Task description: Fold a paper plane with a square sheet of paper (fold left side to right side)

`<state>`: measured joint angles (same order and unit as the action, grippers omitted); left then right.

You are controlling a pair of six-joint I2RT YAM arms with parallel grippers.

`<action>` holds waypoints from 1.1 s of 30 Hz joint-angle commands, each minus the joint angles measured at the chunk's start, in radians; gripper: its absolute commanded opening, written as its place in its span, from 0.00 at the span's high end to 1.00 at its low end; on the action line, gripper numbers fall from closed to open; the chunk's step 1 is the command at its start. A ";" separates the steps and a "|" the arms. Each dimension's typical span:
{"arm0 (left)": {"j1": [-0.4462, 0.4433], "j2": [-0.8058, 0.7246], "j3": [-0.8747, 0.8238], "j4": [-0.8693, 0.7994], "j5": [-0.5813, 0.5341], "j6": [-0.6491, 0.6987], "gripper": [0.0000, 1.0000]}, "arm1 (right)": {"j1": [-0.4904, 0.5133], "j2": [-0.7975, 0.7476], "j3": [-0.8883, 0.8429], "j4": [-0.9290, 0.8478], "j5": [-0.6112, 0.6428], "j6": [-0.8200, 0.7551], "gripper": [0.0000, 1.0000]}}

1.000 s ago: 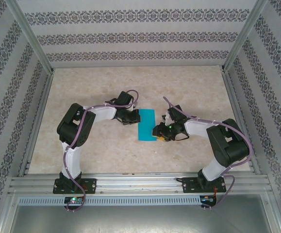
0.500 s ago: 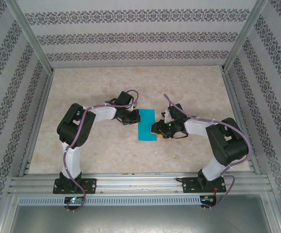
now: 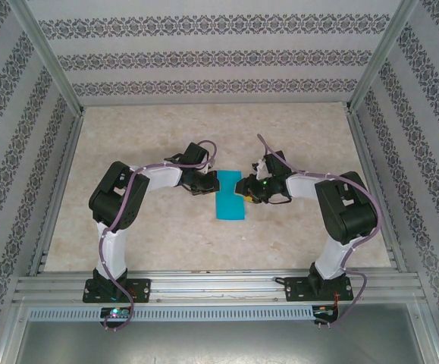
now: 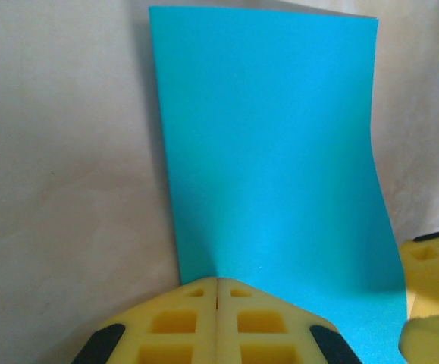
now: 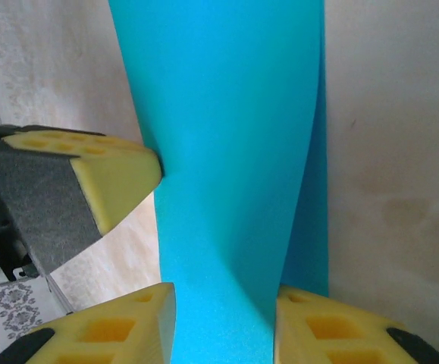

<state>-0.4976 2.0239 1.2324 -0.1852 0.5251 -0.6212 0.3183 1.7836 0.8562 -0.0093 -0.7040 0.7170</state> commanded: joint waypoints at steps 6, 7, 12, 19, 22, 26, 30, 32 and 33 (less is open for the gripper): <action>-0.028 0.014 -0.046 -0.065 -0.038 0.008 1.00 | -0.035 0.061 0.049 0.008 -0.040 -0.045 0.67; -0.028 0.013 -0.049 -0.063 -0.037 0.006 1.00 | -0.036 0.067 0.050 0.008 -0.042 -0.045 0.68; -0.027 0.007 -0.050 -0.053 -0.034 0.003 1.00 | -0.036 0.092 0.049 0.008 -0.049 -0.054 0.74; -0.028 -0.016 -0.033 -0.066 -0.033 0.020 0.94 | -0.038 0.094 0.041 -0.003 -0.038 -0.067 0.90; -0.027 -0.040 -0.020 -0.077 -0.029 0.029 0.88 | -0.038 0.086 0.040 -0.006 -0.041 -0.067 0.97; -0.027 -0.100 -0.023 -0.071 -0.030 0.041 0.77 | -0.037 0.059 0.037 -0.009 -0.047 -0.052 1.00; -0.030 -0.215 -0.079 -0.038 -0.049 0.081 0.70 | -0.038 0.014 0.038 -0.028 -0.054 -0.022 1.00; -0.038 -0.279 -0.122 -0.018 -0.057 0.117 0.66 | -0.038 -0.004 0.042 -0.047 -0.058 -0.009 1.00; -0.049 -0.312 -0.146 -0.008 -0.063 0.144 0.63 | -0.037 -0.012 0.044 -0.055 -0.060 -0.002 1.00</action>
<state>-0.5182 1.8030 1.1286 -0.2092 0.4885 -0.5594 0.2836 1.8187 0.8902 -0.0315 -0.7399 0.6888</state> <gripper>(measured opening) 0.354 0.057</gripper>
